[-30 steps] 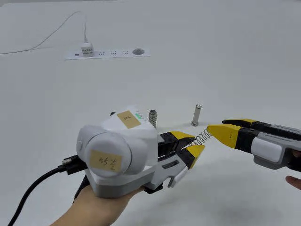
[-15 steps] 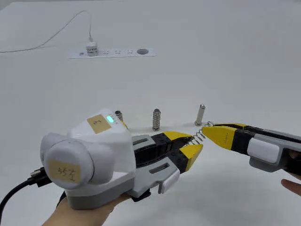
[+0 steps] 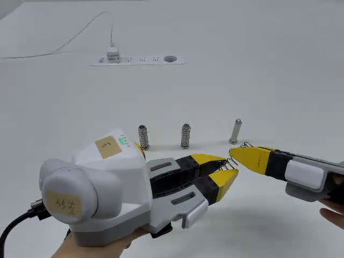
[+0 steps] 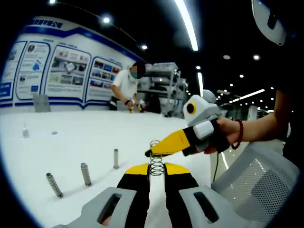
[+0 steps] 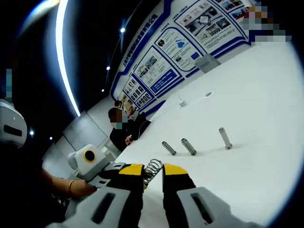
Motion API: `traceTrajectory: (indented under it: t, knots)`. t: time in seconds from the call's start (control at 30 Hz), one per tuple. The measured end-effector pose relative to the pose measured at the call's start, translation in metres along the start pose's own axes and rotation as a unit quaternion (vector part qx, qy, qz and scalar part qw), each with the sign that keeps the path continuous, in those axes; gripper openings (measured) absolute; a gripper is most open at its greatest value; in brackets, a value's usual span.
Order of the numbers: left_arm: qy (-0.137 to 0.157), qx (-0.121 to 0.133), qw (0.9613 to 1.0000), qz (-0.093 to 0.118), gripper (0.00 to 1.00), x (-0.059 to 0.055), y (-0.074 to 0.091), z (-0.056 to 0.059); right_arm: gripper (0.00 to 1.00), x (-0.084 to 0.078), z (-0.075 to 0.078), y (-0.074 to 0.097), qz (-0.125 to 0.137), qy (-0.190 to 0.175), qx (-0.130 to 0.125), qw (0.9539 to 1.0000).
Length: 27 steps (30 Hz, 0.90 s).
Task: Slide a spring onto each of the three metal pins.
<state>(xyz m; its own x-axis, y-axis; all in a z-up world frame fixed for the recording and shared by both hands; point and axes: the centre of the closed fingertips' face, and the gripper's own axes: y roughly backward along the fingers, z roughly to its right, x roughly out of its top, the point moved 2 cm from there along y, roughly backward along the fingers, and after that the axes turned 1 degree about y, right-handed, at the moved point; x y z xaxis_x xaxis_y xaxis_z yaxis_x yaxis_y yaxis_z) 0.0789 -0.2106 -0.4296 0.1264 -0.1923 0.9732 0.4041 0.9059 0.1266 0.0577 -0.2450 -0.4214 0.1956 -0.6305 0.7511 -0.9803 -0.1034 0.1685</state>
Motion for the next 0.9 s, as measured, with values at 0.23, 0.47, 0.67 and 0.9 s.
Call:
traceTrajectory:
  t: [0.23,0.47,0.67,0.9]
  knots:
    - [0.002,0.000,1.0000,-0.008,0.10,-0.003,0.000,0.001,0.13,-0.002,-0.007,-0.001,-0.006,0.024,0.013,0.9996]
    - [0.007,0.005,0.9998,-0.018,0.11,-0.005,0.000,0.000,0.12,-0.002,-0.009,-0.004,-0.012,0.052,0.010,0.9985]
    - [0.005,0.017,0.9995,-0.028,0.11,-0.009,-0.001,-0.003,0.12,-0.004,-0.009,-0.008,-0.024,0.084,-0.002,0.9962]
    - [0.008,0.029,0.9988,-0.039,0.12,-0.013,0.001,-0.008,0.12,-0.005,-0.005,-0.012,-0.039,0.120,-0.019,0.9918]
